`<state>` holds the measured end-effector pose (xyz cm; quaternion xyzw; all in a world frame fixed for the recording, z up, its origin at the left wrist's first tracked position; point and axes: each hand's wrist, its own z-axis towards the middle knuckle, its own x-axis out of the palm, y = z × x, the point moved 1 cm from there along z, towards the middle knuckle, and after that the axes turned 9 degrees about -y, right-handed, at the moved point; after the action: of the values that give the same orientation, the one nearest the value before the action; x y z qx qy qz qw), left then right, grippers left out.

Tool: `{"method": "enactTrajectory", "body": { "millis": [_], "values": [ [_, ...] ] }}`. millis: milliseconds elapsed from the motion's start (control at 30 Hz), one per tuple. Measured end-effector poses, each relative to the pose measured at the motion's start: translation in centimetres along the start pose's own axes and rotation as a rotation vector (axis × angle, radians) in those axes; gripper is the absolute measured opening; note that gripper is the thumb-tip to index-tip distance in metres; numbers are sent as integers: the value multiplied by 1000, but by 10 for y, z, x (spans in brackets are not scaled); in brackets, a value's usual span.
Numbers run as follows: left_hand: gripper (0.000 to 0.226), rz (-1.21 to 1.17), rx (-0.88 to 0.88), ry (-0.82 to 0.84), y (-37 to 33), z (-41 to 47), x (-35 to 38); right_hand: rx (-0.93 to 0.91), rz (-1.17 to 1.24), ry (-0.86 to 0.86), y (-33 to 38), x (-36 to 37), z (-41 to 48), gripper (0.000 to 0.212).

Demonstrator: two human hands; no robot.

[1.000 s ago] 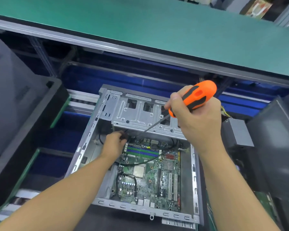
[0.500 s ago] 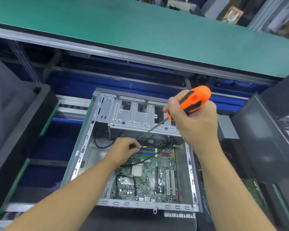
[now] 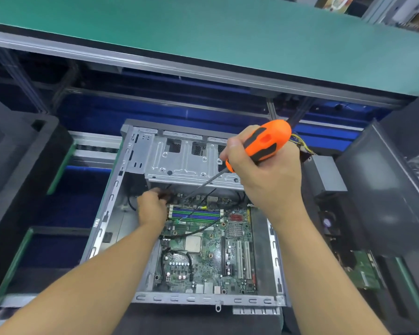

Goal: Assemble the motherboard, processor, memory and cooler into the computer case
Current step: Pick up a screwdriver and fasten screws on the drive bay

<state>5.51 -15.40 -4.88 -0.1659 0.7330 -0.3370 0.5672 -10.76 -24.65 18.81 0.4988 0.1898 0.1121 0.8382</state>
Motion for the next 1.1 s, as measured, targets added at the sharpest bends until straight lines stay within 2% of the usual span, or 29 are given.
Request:
{"method": "enactTrajectory", "body": {
  "millis": [200,400,633,867,1100],
  "values": [
    [4,-133,-33,18,6,6,-3,44,33,36,-10,0,1,44],
    [11,-42,61,-72,3,3,-1,52,53,47,-15,2,8,50],
    [6,-85,-97,-100,-9,3,12,57,38,70,-21,1,10,51],
    [2,-28,-96,-114,-6,8,14,80,61,85,-29,-9,15,49],
    [8,-59,-120,-131,-10,2,15,75,68,109,-32,-8,19,53]
  ]
}}
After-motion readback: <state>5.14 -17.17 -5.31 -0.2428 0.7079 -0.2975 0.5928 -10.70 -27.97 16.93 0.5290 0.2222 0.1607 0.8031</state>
